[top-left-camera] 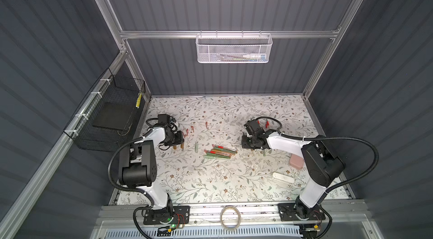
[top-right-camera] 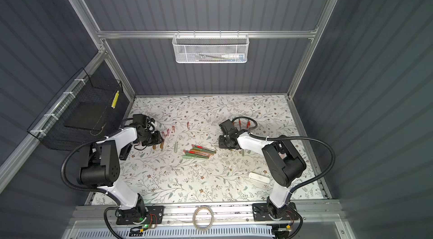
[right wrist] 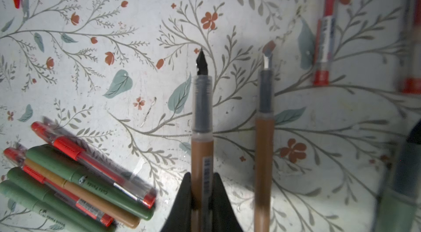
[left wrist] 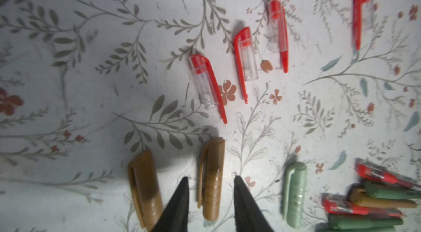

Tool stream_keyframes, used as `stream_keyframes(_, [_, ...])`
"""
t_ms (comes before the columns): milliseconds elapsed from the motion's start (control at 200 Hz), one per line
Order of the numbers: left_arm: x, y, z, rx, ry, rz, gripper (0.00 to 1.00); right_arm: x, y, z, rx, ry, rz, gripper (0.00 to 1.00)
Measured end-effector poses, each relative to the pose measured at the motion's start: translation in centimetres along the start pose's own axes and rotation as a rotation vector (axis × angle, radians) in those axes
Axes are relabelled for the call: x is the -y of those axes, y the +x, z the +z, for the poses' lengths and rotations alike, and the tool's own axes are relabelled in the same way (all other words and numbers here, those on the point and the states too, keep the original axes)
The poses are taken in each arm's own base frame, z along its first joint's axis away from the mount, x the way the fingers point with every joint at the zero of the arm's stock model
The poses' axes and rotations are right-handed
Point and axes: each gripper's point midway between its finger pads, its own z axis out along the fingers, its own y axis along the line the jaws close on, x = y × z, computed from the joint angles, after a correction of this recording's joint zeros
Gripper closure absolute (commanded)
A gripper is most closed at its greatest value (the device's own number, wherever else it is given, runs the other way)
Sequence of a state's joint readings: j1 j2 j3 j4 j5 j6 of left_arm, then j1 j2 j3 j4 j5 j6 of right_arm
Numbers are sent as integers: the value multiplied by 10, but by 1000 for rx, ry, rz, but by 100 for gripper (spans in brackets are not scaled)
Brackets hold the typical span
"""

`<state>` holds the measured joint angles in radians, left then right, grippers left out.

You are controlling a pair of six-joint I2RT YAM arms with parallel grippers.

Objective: Remove pen caps from pens
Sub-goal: Place the pen at the center of the table.

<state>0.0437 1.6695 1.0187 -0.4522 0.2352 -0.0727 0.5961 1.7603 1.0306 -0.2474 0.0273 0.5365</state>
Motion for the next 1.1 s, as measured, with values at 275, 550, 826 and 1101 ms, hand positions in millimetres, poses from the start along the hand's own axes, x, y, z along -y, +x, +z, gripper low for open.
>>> stream_keyframes(275, [15, -10, -45, 147, 18, 60, 33, 2, -6, 14, -28, 52, -24, 88])
stream_keyframes(550, [22, -16, -91, 320, 63, 95, 24, 13, -1, 19, -47, 108, -33, 80])
stream_keyframes(826, [3, -23, -104, 376, 89, 14, 22, 13, -3, 19, -42, 114, -36, 72])
stream_keyframes(1101, [1, -23, -106, 384, 113, -6, 6, 7, -7, 4, -27, 95, -57, 68])
